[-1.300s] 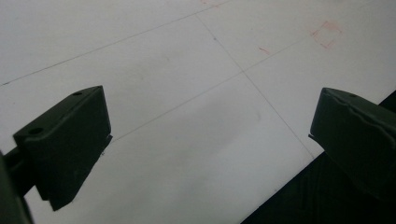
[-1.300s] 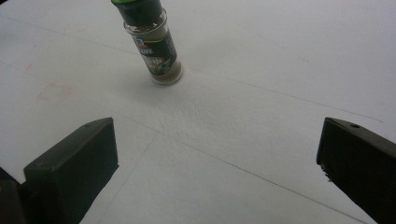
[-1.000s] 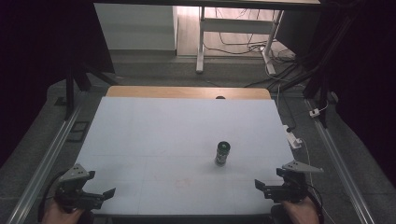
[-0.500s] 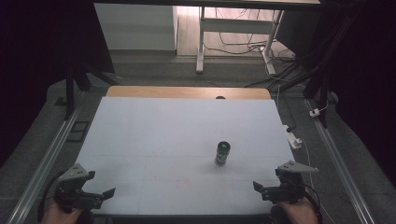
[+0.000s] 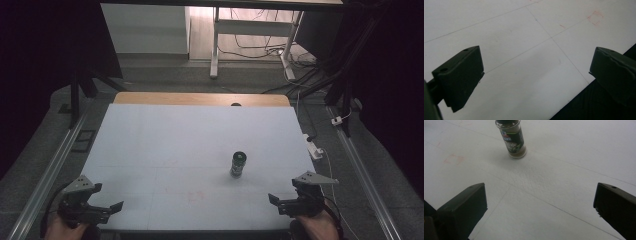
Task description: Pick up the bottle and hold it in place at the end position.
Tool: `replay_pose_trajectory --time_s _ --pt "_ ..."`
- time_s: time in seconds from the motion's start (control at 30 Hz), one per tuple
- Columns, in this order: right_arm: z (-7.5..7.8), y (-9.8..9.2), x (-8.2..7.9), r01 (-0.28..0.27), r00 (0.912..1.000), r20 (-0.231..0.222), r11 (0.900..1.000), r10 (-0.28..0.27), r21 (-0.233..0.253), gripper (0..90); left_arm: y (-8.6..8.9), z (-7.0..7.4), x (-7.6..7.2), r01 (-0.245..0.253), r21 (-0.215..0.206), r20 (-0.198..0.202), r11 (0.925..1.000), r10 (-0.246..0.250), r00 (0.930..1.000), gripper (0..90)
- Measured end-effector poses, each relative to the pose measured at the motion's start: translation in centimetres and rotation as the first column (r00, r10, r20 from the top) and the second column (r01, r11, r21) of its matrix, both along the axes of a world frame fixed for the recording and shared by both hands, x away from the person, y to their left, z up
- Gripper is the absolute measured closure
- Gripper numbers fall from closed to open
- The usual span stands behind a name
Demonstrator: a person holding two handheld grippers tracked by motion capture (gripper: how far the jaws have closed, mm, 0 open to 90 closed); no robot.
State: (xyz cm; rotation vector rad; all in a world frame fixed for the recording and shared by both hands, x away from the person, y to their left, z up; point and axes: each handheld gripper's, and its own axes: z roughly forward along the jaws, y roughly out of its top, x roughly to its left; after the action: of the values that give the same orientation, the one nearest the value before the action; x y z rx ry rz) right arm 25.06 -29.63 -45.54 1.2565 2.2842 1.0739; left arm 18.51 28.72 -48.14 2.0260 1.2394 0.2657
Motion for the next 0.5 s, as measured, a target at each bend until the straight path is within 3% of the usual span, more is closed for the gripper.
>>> replay_pose_trajectory --time_s 0.5 --pt "0.2 0.63 0.89 -0.057 0.9979 0.031 0.998 0.056 0.026 0.0 0.04 -0.01 0.01 -0.001 -0.005 -0.001 1.0 0.001 1.0 0.5"
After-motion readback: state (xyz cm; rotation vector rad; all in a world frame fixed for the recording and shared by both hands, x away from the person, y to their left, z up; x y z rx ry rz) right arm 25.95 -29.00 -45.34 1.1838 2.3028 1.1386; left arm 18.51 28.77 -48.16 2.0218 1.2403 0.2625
